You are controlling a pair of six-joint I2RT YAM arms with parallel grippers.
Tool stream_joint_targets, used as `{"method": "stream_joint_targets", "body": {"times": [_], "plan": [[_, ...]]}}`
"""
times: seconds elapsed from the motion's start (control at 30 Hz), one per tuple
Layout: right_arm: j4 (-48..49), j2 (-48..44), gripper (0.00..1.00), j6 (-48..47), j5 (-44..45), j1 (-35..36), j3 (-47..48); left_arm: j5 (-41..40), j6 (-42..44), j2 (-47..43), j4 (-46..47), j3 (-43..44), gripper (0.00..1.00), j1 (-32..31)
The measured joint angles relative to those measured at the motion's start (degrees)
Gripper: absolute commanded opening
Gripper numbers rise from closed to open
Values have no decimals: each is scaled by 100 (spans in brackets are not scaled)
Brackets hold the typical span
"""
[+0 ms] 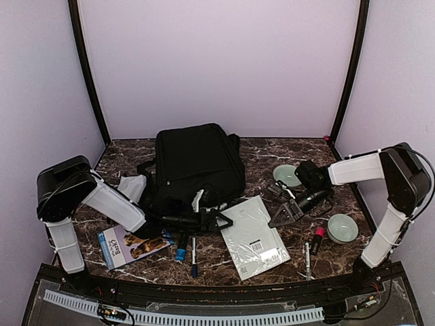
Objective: Pack the student bag
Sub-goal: Pass from the right arm to the left
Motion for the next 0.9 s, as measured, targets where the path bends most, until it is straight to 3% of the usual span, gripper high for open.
{"method": "stream_joint_targets", "body": {"times": [0.3,0.73,0.9], "plan": [[129,17,0,-37,-55,0,-46,586,-26,710,2076,-422,65,146],[348,96,0,-42,-13,-2,-46,1104,-175,1010,3346,-503,14,321],[374,105,2,-103,-2,-9,-39,1270,-328,1023,3611,-514,1,367]]}}
